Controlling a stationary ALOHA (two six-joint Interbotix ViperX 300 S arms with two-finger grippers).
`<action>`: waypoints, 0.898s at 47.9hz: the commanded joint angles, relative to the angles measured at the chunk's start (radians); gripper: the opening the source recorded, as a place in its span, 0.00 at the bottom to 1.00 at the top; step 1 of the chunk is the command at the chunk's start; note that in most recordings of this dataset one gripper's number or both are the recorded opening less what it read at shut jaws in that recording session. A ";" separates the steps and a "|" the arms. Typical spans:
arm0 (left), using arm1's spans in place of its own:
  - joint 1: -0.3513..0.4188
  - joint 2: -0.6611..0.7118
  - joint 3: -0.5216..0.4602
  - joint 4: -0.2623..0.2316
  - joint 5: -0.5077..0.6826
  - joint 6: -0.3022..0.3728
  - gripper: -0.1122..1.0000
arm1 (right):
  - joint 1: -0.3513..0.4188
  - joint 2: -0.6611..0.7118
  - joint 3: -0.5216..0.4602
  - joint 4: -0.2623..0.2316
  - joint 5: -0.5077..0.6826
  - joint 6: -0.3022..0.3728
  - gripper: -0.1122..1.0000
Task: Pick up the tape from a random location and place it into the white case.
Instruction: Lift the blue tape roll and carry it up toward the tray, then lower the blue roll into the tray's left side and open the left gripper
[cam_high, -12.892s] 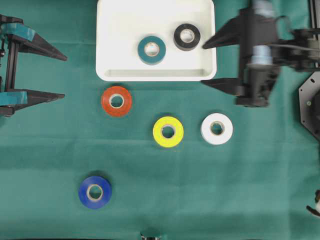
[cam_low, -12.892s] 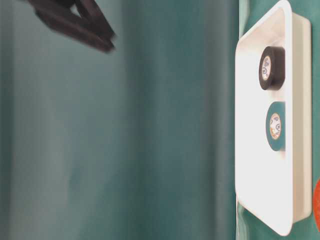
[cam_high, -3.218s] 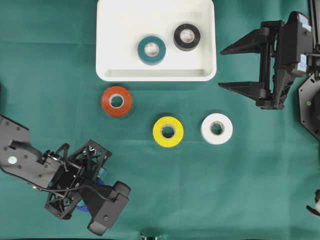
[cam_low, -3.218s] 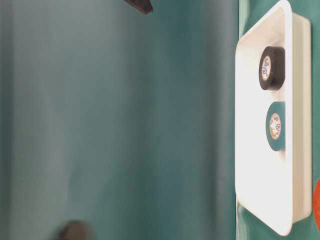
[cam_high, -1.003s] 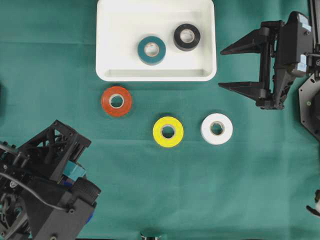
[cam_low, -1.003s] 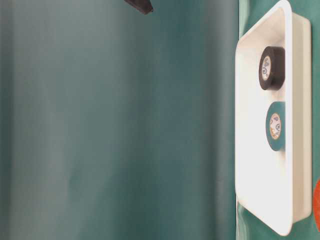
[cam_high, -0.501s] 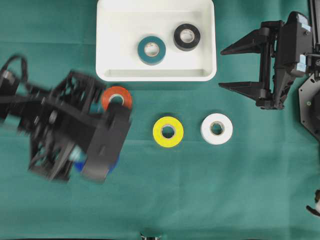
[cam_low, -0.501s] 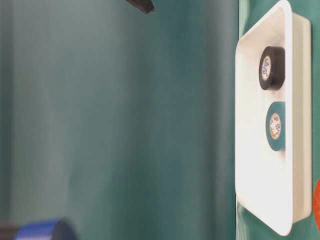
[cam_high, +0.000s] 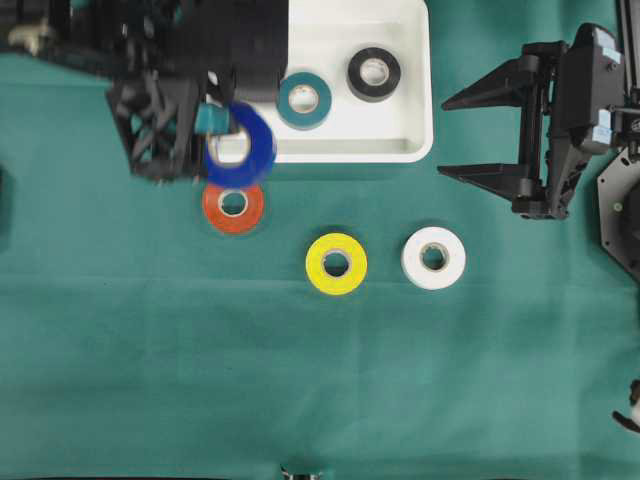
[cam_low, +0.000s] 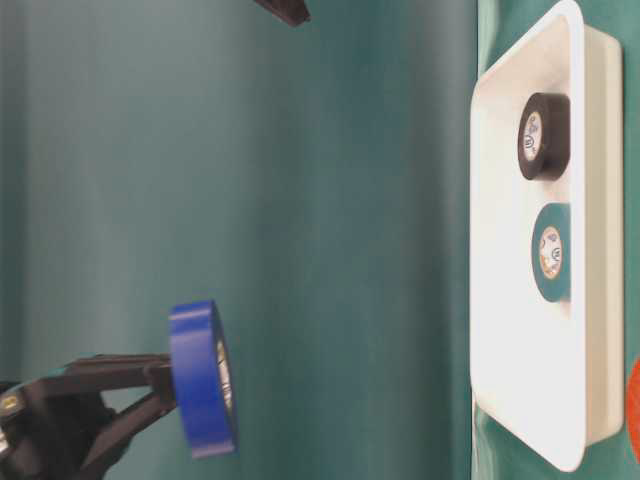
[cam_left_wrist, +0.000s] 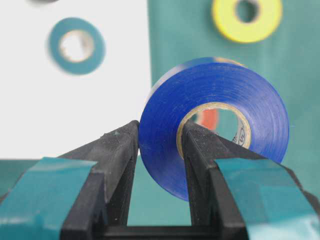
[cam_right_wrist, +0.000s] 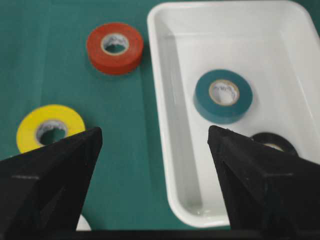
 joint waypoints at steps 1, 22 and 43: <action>0.060 -0.029 -0.006 0.003 -0.011 0.003 0.31 | 0.002 -0.002 -0.011 -0.003 0.002 -0.002 0.84; 0.215 -0.029 0.005 0.002 -0.055 0.032 0.31 | 0.002 -0.002 -0.012 -0.002 0.003 0.000 0.84; 0.216 -0.029 0.018 0.002 -0.064 0.032 0.31 | 0.002 -0.002 -0.012 -0.003 0.002 0.000 0.84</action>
